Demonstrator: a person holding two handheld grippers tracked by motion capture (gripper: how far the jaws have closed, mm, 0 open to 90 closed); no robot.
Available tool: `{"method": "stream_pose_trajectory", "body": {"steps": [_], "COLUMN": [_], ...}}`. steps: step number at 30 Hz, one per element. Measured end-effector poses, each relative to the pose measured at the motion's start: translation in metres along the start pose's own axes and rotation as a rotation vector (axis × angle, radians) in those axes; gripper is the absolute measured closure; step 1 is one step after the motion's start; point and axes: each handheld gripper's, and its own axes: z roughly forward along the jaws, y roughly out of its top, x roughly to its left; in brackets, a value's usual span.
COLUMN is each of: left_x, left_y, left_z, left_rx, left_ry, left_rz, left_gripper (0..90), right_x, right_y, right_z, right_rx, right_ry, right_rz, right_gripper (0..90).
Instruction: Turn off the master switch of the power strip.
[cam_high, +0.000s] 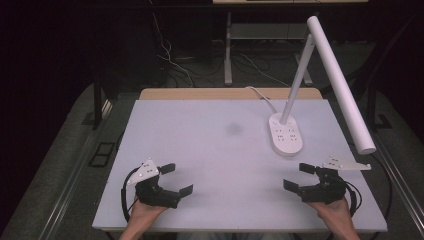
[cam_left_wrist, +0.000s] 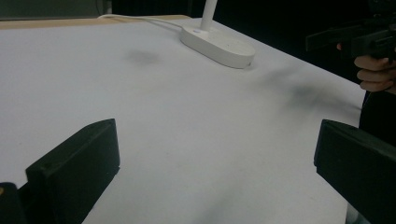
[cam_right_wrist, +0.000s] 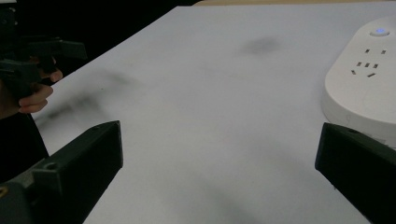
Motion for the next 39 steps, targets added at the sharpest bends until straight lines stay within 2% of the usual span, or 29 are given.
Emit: {"method": "stream_pose_trajectory", "body": {"steps": [5,27,39], "left_x": [0.002,0.003,0.004], "left_y": [0.000,-0.001,-0.002], "left_z": [-0.001,-0.002,-0.003], "left_rx": [-0.016,-0.002,-0.005], "left_ry": [-0.005,0.007,0.008], "left_rz": [-0.014,-0.010,-0.028], "left_gripper": [0.0,0.0,0.0], "right_x": [0.001,0.004,0.002], "right_y": [-0.001,0.001,0.005], "right_z": [0.001,0.007,0.012], "right_rx": [0.024,0.079,0.124], "right_ry": [0.003,0.000,-0.005], "right_rz": [-0.007,-0.031,-0.042], "right_gripper": [0.2,0.2,0.2]}}
